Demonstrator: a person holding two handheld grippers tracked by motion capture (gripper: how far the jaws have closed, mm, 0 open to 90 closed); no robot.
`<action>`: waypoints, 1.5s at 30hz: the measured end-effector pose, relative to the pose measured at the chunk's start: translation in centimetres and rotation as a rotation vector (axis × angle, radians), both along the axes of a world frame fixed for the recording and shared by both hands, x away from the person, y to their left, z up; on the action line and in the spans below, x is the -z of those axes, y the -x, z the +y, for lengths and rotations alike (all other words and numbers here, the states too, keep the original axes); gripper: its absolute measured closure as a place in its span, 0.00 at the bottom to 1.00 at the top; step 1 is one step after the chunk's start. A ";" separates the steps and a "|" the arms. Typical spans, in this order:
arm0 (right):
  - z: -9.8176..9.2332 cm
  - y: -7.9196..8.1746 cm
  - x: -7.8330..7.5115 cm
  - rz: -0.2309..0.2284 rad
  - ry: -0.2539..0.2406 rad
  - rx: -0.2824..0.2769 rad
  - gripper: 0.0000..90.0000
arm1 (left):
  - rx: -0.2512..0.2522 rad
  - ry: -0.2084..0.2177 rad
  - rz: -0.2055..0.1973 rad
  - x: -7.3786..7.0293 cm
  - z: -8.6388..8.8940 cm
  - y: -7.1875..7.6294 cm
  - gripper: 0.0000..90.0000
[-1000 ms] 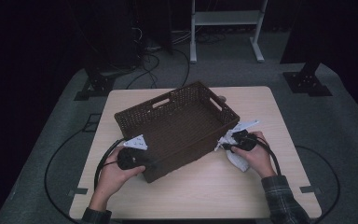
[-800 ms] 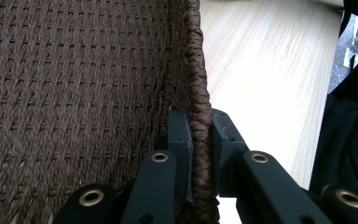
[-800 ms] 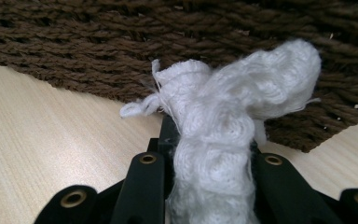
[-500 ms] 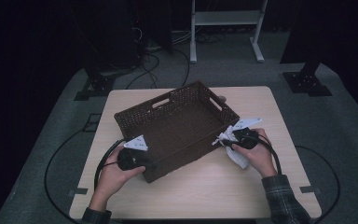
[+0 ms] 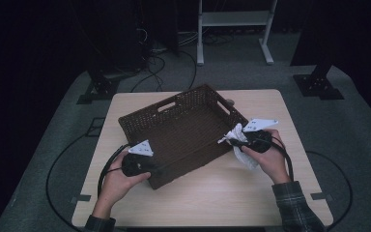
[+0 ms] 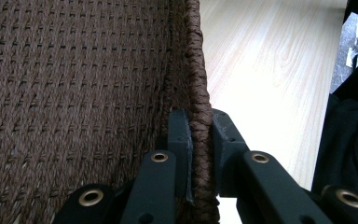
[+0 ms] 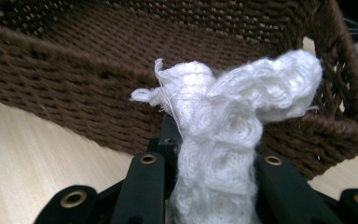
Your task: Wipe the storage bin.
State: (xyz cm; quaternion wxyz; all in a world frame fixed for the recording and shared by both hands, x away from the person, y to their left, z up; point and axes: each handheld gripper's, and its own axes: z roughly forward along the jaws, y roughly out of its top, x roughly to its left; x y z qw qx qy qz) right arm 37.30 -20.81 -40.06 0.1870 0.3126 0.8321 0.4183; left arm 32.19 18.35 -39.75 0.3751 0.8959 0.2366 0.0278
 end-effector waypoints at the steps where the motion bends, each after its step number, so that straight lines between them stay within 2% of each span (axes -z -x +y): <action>1: 0.0 0.0 -0.1 -0.003 -0.007 -0.003 0.80 | 0.000 0.000 0.001 0.0 0.0 0.0 0.88; 14: 0.2 -0.4 0.9 0.027 -0.002 -0.009 0.80 | 0.001 0.000 0.001 0.0 0.0 0.0 0.88; 23: 0.5 -1.1 2.4 0.086 0.027 -0.016 0.80 | 0.004 0.000 0.000 0.0 0.0 0.0 0.89; 38: 1.3 -1.7 5.0 0.152 0.068 -0.031 0.80 | 0.006 0.002 0.000 0.0 -0.1 0.0 0.89; 45: 1.7 -1.9 6.5 0.197 0.086 -0.040 0.80 | 0.007 0.005 0.001 0.0 -0.2 0.0 0.88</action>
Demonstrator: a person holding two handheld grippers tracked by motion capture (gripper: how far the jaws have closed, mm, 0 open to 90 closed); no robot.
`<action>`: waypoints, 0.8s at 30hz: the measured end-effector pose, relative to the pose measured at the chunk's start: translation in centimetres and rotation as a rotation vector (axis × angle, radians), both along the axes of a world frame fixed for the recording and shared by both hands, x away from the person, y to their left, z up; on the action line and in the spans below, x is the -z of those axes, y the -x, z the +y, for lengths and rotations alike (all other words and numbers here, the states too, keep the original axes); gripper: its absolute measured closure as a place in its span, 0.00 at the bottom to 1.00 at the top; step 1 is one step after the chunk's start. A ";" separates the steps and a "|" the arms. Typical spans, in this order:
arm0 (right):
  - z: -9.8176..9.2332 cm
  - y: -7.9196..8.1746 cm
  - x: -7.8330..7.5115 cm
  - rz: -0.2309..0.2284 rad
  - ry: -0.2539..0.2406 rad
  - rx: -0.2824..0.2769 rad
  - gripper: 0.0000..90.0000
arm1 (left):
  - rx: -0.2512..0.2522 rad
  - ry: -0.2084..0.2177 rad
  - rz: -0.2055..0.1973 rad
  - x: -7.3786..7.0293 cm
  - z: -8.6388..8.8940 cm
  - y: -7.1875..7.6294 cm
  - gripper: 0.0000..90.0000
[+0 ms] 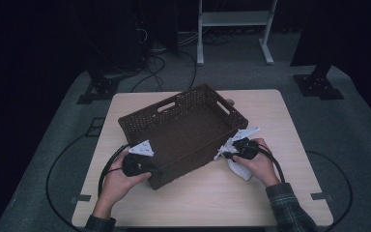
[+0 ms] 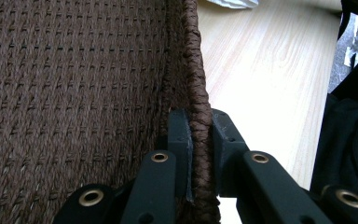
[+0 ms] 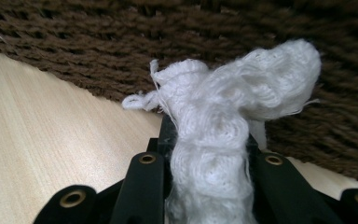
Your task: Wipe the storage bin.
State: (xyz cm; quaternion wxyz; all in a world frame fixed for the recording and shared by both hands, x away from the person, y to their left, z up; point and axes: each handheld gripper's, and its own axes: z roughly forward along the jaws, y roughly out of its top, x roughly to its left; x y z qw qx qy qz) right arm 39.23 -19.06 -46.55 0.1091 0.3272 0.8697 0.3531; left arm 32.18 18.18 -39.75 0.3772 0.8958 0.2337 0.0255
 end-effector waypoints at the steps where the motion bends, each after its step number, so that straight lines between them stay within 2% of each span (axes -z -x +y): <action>1: 0.0 0.0 0.1 0.004 0.000 -0.001 0.80 | 0.001 0.000 0.000 0.0 0.0 0.0 0.88; 5: 0.1 0.0 0.9 0.026 0.018 -0.004 0.80 | 0.002 0.001 -0.001 0.0 0.0 0.0 0.88; 9: 0.2 0.1 0.4 0.012 0.024 -0.002 0.80 | 0.004 -0.005 -0.003 0.0 -0.1 0.0 0.88; 13: 0.2 0.5 -1.0 -0.036 0.005 -0.004 0.80 | 0.005 -0.006 -0.004 0.0 -0.1 0.0 0.88; 15: 0.2 0.6 -1.3 -0.044 -0.002 -0.003 0.80 | 0.005 -0.006 -0.005 0.0 -0.1 0.0 0.88; 16: 0.1 0.8 -2.2 -0.073 -0.021 -0.002 0.80 | 0.005 -0.007 -0.005 0.0 -0.1 0.0 0.88; 24: 0.0 1.8 -4.7 -0.153 -0.080 -0.003 0.80 | 0.005 -0.008 -0.005 0.0 -0.1 0.0 0.88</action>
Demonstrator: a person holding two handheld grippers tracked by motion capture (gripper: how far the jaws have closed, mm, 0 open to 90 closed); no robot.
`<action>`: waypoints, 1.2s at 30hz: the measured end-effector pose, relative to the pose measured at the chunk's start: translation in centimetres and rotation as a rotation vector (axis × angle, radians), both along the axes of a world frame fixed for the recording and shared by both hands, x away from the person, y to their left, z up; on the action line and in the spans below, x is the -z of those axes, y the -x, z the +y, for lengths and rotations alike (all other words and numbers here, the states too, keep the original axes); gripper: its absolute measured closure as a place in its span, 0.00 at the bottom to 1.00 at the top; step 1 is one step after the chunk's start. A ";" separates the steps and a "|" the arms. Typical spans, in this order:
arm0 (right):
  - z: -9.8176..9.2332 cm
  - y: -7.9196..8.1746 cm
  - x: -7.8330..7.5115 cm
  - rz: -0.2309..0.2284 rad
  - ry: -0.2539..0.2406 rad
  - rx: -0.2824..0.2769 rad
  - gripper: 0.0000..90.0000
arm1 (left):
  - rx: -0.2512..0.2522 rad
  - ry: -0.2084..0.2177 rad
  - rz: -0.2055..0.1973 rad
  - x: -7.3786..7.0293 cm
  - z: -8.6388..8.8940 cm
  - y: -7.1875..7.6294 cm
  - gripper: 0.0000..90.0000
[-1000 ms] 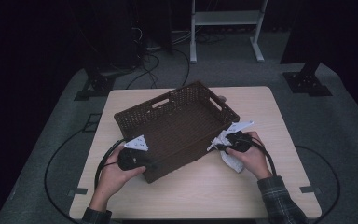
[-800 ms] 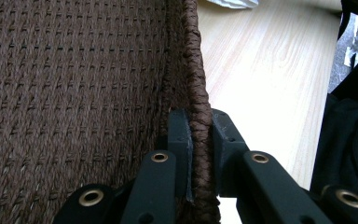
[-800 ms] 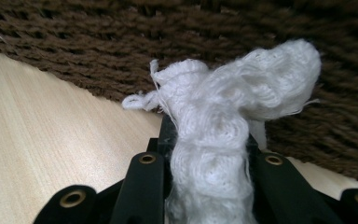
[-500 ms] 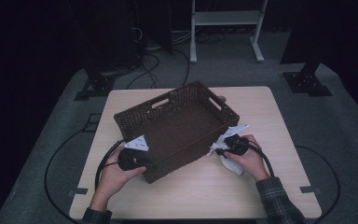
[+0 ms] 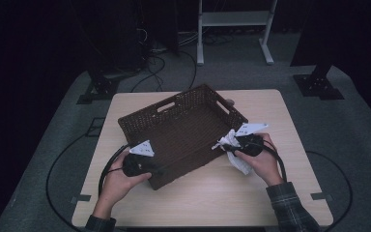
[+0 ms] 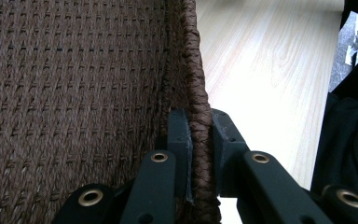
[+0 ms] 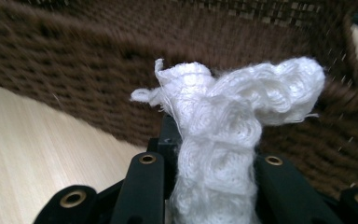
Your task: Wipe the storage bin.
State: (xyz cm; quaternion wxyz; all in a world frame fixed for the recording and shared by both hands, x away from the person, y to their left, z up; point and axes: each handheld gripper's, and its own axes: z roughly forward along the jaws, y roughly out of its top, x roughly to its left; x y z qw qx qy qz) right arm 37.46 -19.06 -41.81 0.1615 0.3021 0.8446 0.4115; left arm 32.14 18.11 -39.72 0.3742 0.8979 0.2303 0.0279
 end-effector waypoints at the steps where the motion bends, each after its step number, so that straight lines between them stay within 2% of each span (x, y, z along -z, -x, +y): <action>1: 0.0 0.1 -0.3 -0.006 -0.008 -0.003 0.80 | 0.000 0.000 0.000 0.0 0.0 0.0 0.88; 7: 0.1 0.7 -1.5 -0.042 -0.033 -0.010 0.80 | 0.000 0.000 0.000 0.0 0.0 0.0 0.88; 13: 0.3 0.7 -1.3 -0.039 -0.036 -0.015 0.80 | 0.005 -0.006 -0.004 0.0 0.0 0.0 0.88; 36: 1.6 -0.4 2.3 0.074 0.025 -0.048 0.80 | 0.004 -0.002 -0.002 0.0 0.0 0.0 0.88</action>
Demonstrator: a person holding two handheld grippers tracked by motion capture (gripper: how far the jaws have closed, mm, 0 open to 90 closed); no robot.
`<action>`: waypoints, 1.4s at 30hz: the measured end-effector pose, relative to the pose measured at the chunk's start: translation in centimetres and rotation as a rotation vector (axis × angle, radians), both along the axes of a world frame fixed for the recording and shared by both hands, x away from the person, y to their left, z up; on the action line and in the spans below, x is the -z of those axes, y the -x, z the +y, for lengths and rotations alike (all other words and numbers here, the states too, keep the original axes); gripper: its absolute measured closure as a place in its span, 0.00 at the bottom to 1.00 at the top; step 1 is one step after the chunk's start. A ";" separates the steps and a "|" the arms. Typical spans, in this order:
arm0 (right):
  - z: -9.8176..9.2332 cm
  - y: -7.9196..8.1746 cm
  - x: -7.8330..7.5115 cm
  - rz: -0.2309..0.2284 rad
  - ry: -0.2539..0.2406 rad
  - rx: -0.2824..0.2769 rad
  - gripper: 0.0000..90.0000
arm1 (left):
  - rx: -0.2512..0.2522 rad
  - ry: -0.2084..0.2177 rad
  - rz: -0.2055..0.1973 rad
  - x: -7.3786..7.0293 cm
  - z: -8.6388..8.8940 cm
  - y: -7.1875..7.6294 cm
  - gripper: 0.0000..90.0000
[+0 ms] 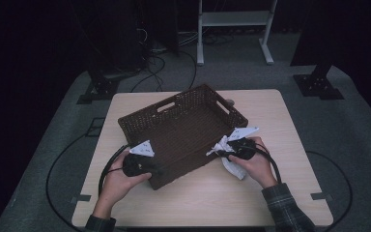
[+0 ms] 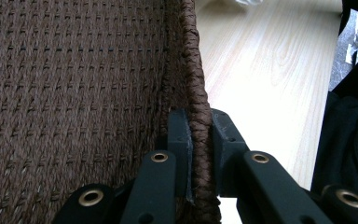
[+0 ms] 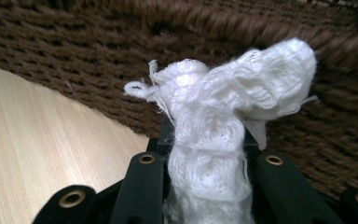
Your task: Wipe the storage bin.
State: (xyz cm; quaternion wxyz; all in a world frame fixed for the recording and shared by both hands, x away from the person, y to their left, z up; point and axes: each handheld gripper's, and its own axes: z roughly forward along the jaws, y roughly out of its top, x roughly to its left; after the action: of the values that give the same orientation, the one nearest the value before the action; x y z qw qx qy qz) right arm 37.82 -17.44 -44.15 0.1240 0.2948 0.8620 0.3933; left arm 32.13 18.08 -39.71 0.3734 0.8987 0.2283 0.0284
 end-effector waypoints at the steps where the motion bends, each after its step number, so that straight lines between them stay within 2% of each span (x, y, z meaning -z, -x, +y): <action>1: 0.0 0.0 0.2 0.007 0.005 0.000 0.80 | 0.000 0.000 0.000 0.0 0.0 0.0 0.88; 9: 0.4 -0.4 1.7 0.047 0.040 -0.008 0.80 | 0.001 0.000 0.000 0.0 0.0 0.0 0.88; 16: 0.3 -0.6 2.5 0.079 0.026 -0.009 0.80 | 0.001 -0.002 -0.001 0.0 0.0 0.0 0.89; 24: 0.7 -0.6 3.8 0.116 0.079 -0.025 0.80 | 0.000 -0.003 0.001 0.0 -0.1 0.0 0.89; 32: 1.2 -0.1 2.7 0.065 0.097 -0.025 0.80 | 0.002 -0.004 0.002 0.0 0.0 0.0 0.89; 42: 1.3 0.7 0.1 -0.005 0.034 -0.029 0.82 | 0.001 -0.003 0.001 0.0 -0.1 0.0 0.89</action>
State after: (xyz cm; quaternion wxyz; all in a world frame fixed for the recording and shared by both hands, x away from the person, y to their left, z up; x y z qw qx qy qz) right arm 37.15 -16.09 -44.24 0.1256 0.2792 0.8725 0.3809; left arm 32.11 18.02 -39.69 0.3718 0.8994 0.2281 0.0282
